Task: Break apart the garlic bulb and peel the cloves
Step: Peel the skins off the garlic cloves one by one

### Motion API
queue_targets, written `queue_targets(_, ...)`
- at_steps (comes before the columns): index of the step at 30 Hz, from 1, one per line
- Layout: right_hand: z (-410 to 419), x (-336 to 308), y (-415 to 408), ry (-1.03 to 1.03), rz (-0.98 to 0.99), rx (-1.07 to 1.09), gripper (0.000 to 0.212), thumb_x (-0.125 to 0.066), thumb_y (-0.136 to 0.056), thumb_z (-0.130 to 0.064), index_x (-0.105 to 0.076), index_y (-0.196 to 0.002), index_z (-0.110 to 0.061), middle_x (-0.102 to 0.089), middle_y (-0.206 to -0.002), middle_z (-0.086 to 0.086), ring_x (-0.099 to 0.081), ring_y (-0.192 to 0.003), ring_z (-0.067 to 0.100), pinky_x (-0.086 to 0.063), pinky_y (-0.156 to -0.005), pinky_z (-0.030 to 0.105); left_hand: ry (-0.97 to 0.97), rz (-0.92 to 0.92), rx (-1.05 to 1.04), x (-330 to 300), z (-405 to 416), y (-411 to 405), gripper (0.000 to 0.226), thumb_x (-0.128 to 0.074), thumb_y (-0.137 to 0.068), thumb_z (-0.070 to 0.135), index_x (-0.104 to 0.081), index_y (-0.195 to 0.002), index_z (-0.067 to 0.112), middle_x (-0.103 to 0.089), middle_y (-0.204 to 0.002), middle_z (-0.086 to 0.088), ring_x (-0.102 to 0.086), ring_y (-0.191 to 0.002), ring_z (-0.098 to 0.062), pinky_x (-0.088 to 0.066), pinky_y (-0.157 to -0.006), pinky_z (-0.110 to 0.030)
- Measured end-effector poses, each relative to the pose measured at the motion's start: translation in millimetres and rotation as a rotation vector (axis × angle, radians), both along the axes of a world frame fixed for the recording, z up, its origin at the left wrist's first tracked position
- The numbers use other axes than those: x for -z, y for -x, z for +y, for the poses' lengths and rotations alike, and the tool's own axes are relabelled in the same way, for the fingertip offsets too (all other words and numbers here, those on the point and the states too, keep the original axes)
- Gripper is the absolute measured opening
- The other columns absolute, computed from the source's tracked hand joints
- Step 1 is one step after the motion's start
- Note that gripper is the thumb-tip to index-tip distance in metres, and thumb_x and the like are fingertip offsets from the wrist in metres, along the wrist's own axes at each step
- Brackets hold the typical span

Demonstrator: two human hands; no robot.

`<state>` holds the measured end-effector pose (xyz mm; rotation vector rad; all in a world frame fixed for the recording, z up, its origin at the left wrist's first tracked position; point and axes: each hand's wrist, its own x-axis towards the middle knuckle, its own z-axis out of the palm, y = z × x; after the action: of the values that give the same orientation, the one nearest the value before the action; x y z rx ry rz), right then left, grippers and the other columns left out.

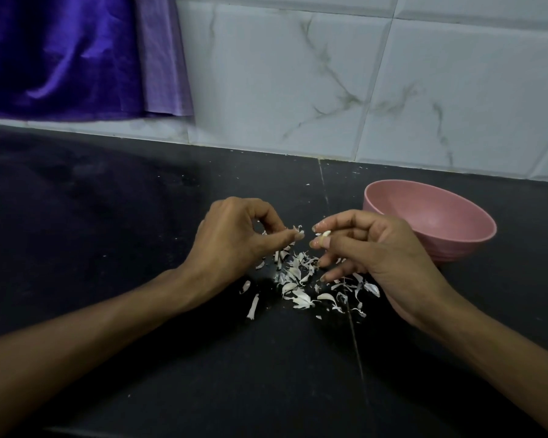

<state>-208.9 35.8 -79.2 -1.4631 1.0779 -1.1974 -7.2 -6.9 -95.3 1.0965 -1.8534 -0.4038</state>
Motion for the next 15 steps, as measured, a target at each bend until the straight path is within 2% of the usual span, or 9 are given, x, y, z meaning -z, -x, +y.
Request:
queue_targets(2, -1, 1, 1, 0.027, 0.019, -0.002, 0.013, -0.070, -0.084, 0.000, -0.071, -0.095, -0.005, -0.072, -0.081, 0.013, -0.066, -0.066, 0.018, -0.059, -0.059, 0.031, 0.030, -0.032, -0.025, 2, -4, -2, 0.040, -0.070, -0.069, 0.064, -0.066, -0.062, 0.024, -0.065, -0.060, 0.014, -0.053, -0.048, -0.001, -0.043, -0.054, -0.029)
queue_targets(3, -1, 2, 1, 0.045, 0.031, -0.001, 0.012, -0.070, -0.084, 0.000, -0.072, -0.095, -0.006, -0.072, -0.079, 0.011, -0.066, -0.065, 0.017, -0.059, -0.059, 0.031, 0.038, -0.047, -0.003, 3, -7, -2, 0.038, -0.070, -0.072, 0.063, -0.069, -0.066, 0.025, -0.066, -0.064, 0.015, -0.053, -0.051, 0.001, -0.044, -0.056, -0.029)
queue_targets(5, -2, 2, 2, 0.084, 0.052, 0.001, 0.013, -0.069, -0.085, 0.000, -0.073, -0.095, -0.007, -0.070, -0.075, 0.007, -0.064, -0.063, 0.016, -0.059, -0.058, 0.030, 0.049, -0.064, 0.072, 5, -12, -3, 0.024, -0.071, -0.081, 0.049, -0.075, -0.079, 0.026, -0.070, -0.078, 0.016, -0.062, -0.068, 0.002, -0.053, -0.065, -0.037)
queue_targets(7, -3, 1, 2, 0.117, 0.066, 0.006, 0.014, -0.068, -0.086, 0.001, -0.074, -0.097, -0.007, -0.067, -0.071, 0.004, -0.063, -0.061, 0.016, -0.059, -0.057, 0.029, 0.068, -0.093, 0.096, 5, -15, -4, 0.014, -0.067, -0.080, 0.038, -0.075, -0.086, 0.029, -0.070, -0.084, 0.017, -0.066, -0.077, -0.001, -0.056, -0.071, -0.042)
queue_targets(11, -4, 0, 4, 0.205, 0.155, 0.051, 0.015, -0.072, -0.085, -0.002, -0.075, -0.098, -0.008, -0.064, -0.070, 0.009, -0.063, -0.058, 0.018, -0.060, -0.057, 0.032, 0.070, -0.119, 0.043, 2, -11, -4, 0.013, -0.080, -0.073, 0.044, -0.076, -0.076, 0.031, -0.068, -0.075, 0.017, -0.056, -0.063, 0.004, -0.046, -0.063, -0.030)
queue_targets(13, -4, 1, 3, 0.258, 0.230, 0.060, 0.013, -0.075, -0.083, -0.005, -0.075, -0.094, -0.011, -0.066, -0.069, 0.011, -0.065, -0.056, 0.019, -0.059, -0.054, 0.030, 0.069, -0.134, -0.002, 3, -11, -4, 0.024, -0.076, -0.068, 0.055, -0.076, -0.072, 0.031, -0.065, -0.071, 0.018, -0.055, -0.063, 0.003, -0.041, -0.060, -0.026)
queue_targets(15, -3, 1, 2, 0.306, 0.276, 0.072, 0.011, -0.078, -0.080, -0.007, -0.074, -0.089, -0.012, -0.067, -0.066, 0.013, -0.067, -0.054, 0.020, -0.058, -0.052, 0.029, 0.062, -0.140, 0.033, 2, -11, -4, 0.034, -0.069, -0.071, 0.063, -0.077, -0.077, 0.031, -0.065, -0.073, 0.019, -0.057, -0.066, 0.001, -0.042, -0.061, -0.028)
